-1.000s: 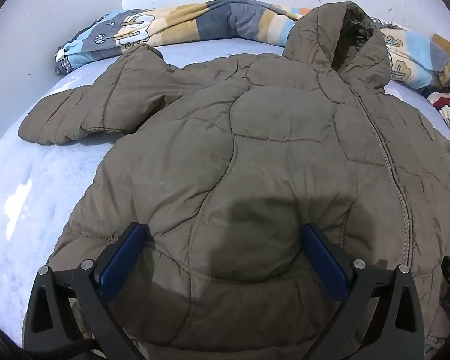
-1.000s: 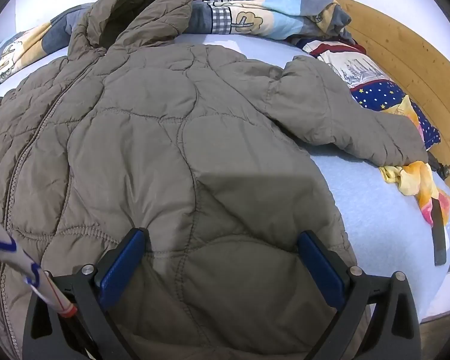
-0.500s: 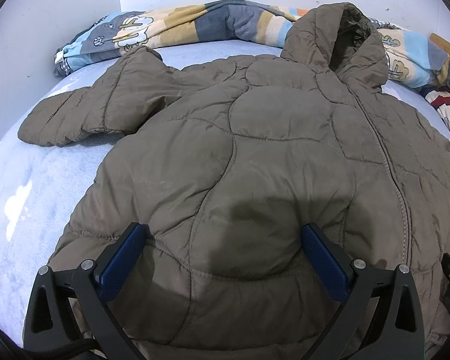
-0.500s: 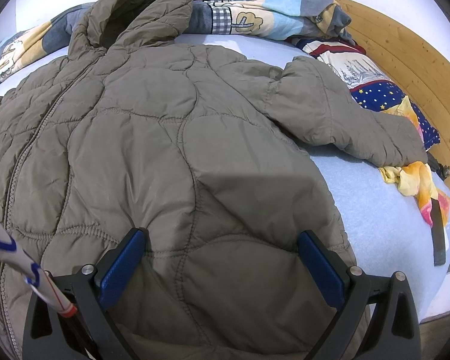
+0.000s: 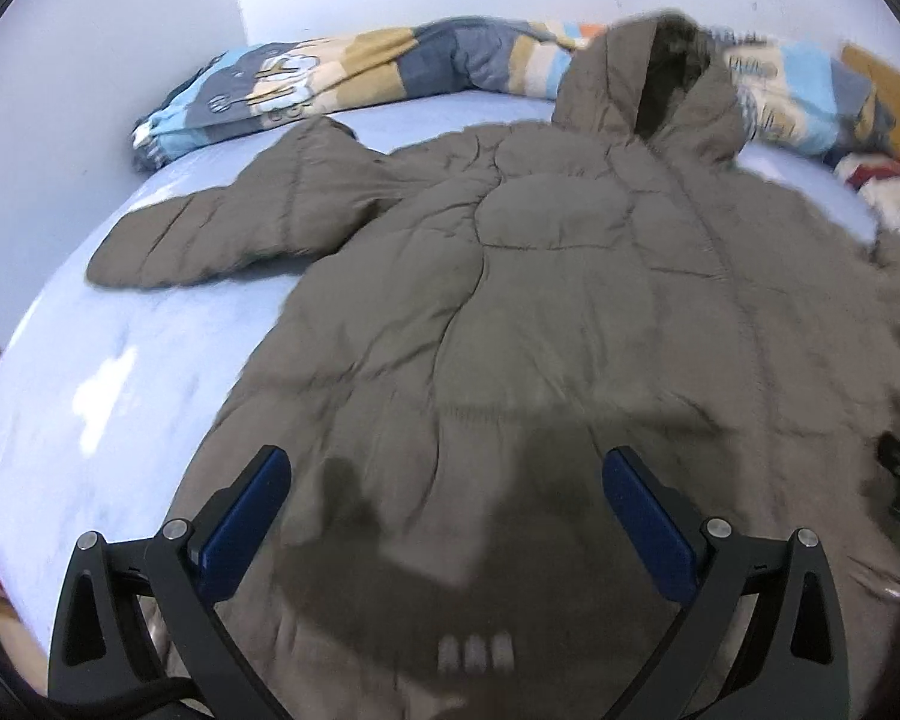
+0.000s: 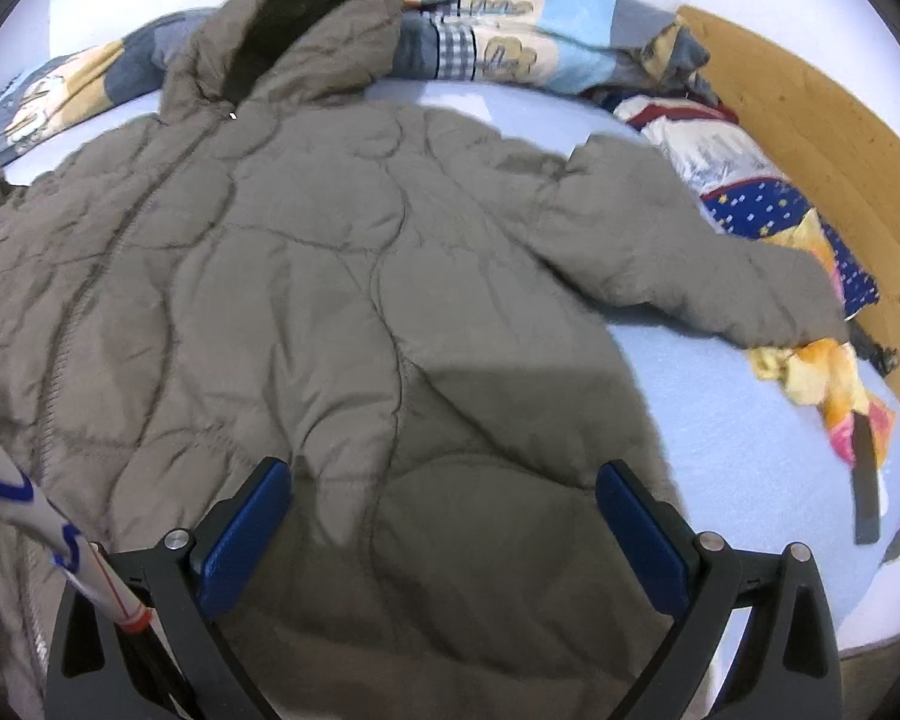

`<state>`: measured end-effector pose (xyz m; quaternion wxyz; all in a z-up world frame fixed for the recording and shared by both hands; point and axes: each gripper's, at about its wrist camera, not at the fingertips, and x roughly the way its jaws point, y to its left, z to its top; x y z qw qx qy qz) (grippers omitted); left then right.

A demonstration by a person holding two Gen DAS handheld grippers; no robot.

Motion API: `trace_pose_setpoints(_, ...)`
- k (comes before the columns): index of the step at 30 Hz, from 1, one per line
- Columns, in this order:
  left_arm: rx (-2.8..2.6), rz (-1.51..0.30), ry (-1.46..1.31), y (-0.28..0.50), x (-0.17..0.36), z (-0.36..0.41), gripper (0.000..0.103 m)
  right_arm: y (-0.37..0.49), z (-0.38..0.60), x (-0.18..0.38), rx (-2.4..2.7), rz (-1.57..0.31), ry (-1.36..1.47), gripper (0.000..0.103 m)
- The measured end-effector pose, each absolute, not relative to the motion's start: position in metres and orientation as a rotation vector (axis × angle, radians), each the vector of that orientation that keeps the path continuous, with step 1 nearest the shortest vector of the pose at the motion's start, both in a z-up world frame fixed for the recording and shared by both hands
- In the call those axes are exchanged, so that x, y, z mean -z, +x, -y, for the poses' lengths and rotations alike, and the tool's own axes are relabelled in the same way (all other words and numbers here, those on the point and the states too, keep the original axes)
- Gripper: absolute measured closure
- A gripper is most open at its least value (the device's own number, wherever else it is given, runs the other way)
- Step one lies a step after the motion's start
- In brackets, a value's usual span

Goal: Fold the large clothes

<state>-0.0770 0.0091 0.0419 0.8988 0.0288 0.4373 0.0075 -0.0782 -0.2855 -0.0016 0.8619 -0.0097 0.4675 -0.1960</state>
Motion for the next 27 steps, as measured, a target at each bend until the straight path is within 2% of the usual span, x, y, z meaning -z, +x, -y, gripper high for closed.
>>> trace_pose_setpoints(3, -0.044, -0.864, 0.042, -0.125, -0.073, -0.019, 0.000, -0.104, 0.277, -0.028, 0.409, -0.913, -0.020, 0.000)
trace_pose_setpoints(10, -0.078, -0.602, 0.077, -0.256, -0.189, -0.039, 0.000, -0.213, 0.235, -0.131, 0.308, -0.716, 0.057, 0.000)
trace_pose_setpoints(15, -0.040, -0.504, 0.012, -0.308, -0.249, -0.047, 0.000, -0.279, 0.202, -0.183, 0.250, -0.597, 0.048, 0.000)
trace_pose_setpoints(27, -0.014, -0.379, -0.018, -0.377, -0.303, -0.053, 0.000, -0.359, 0.184, -0.242, 0.227, -0.456, 0.044, 0.000)
